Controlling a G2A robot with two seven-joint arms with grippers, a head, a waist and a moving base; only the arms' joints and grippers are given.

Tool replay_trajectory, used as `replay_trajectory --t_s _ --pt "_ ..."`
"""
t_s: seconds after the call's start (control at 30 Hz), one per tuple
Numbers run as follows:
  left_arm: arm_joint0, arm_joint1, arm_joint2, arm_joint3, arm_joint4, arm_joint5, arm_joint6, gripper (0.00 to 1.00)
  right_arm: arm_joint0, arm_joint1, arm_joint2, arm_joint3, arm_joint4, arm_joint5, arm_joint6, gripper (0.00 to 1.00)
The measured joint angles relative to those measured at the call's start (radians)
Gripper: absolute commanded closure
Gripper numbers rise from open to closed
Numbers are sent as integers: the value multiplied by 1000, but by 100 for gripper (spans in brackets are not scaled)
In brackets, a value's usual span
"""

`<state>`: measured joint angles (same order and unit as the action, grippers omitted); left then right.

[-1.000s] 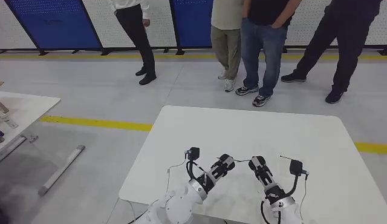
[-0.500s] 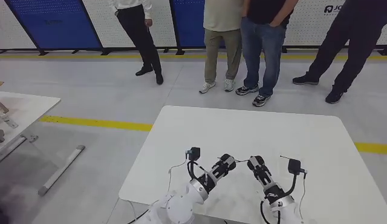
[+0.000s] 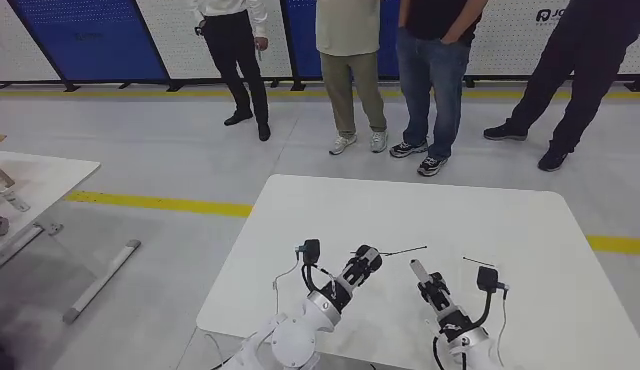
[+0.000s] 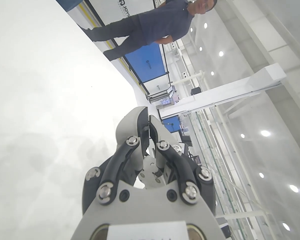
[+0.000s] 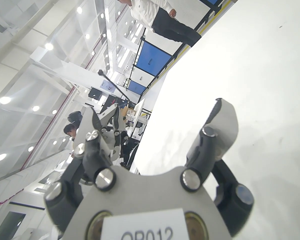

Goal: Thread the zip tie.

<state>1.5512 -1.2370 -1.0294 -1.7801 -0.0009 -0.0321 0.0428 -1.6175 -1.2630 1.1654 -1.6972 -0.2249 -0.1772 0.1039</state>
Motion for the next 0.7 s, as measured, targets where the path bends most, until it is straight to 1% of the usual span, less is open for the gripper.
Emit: replay_trajectory --t_s 0.1,0.17,0.27,0.3,0.43,0.5,0.7 --pt "0 0 0 0 0 0 0 100 1 0 0 1 -4 2 -2 0" --pt "0 -1 0 -1 -17 4 -2 100 7 0 -1 7 -38 17 -9 0" --pt "-2 -6 -6 -7 -97 21 -7 100 20 0 -8 22 -113 33 -31 0" --pt "-2 -8 -11 -11 -135 26 -9 100 25 0 -13 31 -147 39 -39 0" --pt "-1 -10 -29 -28 -229 32 -22 100 40 -1 -38 52 -264 67 -56 0" --pt "2 -10 -35 -36 -237 34 -24 100 46 -2 -52 56 -309 72 -61 0" --pt "2 -10 -32 -41 -235 33 -34 100 47 -3 -55 56 -310 69 -65 0"
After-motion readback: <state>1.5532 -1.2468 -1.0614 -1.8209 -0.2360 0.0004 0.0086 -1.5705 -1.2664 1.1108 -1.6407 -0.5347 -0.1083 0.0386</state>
